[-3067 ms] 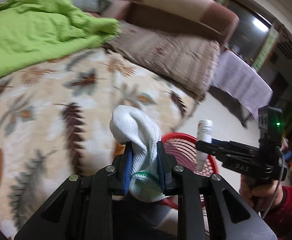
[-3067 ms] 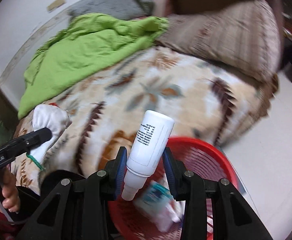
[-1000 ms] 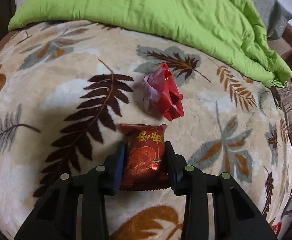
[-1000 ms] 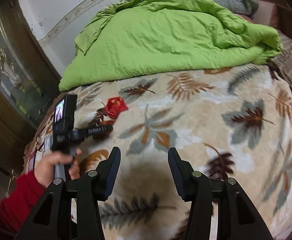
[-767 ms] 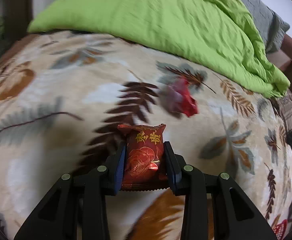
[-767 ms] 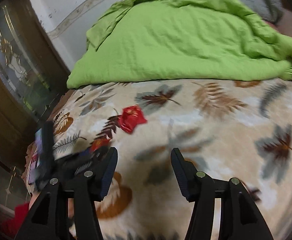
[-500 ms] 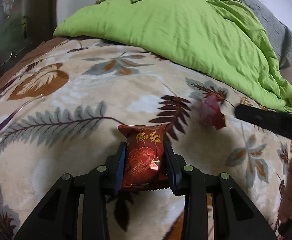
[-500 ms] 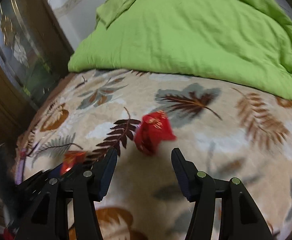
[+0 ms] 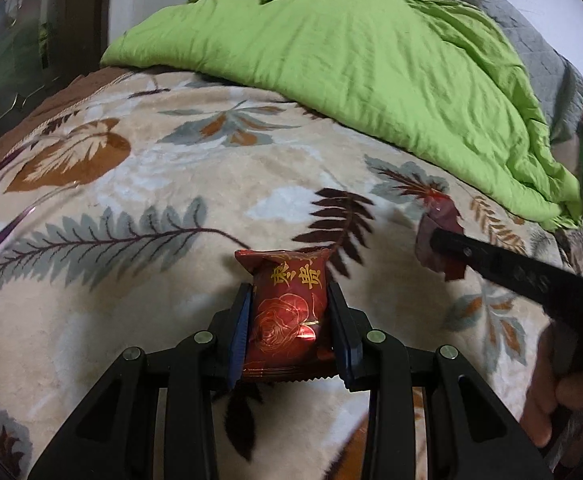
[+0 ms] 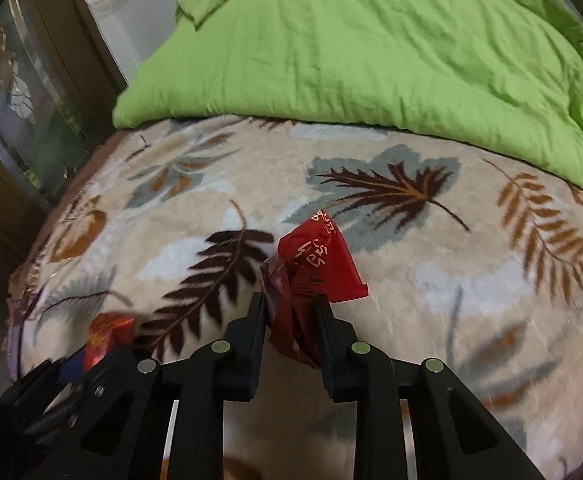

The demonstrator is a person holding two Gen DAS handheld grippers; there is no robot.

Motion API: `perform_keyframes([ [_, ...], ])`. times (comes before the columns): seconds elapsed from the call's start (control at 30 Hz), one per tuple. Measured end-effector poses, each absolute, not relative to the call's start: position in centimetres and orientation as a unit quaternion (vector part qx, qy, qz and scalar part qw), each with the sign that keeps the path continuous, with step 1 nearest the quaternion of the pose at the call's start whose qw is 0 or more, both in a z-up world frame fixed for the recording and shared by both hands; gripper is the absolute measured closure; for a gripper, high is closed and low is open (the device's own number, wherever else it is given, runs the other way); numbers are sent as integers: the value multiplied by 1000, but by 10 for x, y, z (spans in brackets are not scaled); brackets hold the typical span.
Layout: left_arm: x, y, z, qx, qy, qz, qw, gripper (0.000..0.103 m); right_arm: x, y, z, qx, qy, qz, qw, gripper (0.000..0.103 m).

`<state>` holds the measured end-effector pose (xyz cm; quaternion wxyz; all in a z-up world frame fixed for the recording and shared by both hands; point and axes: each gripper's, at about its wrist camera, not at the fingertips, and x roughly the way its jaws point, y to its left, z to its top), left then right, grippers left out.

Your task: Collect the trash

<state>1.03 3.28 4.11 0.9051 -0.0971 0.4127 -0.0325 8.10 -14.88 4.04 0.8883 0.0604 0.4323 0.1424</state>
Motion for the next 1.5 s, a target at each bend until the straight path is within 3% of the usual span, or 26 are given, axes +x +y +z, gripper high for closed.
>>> perform_keyframes([
  [0.53,-86,-38,84,12,383,-99,919,68,-112,-209,70,111,380,92,914,78],
  [1.5,-183,-61,143,55,320,-111,939,68,-205,-207,127,115,319,88,937,78],
])
